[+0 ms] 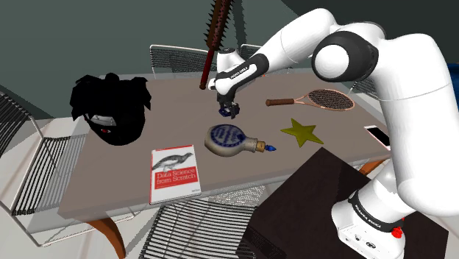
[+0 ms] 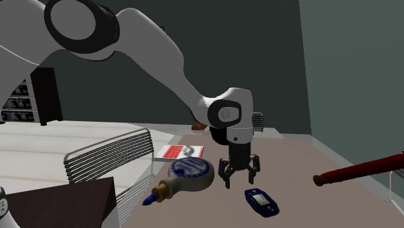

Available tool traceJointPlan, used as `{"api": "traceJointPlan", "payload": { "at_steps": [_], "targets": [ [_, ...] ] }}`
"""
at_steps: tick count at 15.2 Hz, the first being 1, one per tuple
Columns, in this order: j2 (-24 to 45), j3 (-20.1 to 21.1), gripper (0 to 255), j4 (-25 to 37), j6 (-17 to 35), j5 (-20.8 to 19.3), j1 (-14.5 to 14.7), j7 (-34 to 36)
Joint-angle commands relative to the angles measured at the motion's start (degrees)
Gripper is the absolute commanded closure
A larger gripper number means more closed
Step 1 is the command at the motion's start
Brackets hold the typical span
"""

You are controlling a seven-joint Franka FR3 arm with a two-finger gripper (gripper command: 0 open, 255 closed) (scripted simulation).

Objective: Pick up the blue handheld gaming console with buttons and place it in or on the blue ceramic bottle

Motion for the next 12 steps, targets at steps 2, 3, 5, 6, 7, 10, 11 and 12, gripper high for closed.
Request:
{"api": "traceJointPlan", "payload": {
  "at_steps": [2,3,5,6,7,10,11,12],
  "targets": [
    [0.0,0.0,255,0.0,0.0,0.0,0.0,0.0],
    [0.0,0.0,255,0.0,0.0,0.0,0.0,0.0],
    [0.0,0.0,255,0.0,0.0,0.0,0.0,0.0],
    [0.0,0.0,255,0.0,0.0,0.0,0.0,0.0],
    [0.0,0.0,255,0.0,0.0,0.0,0.0,0.0],
    [0.0,0.0,255,0.0,0.0,0.0,0.0,0.0],
    [0.0,0.0,0,0.0,0.0,0.0,0.0,0.0],
    [0.4,0.7,0,1.2,-0.5,1.1,-1.9,-2.5]
  ]
}}
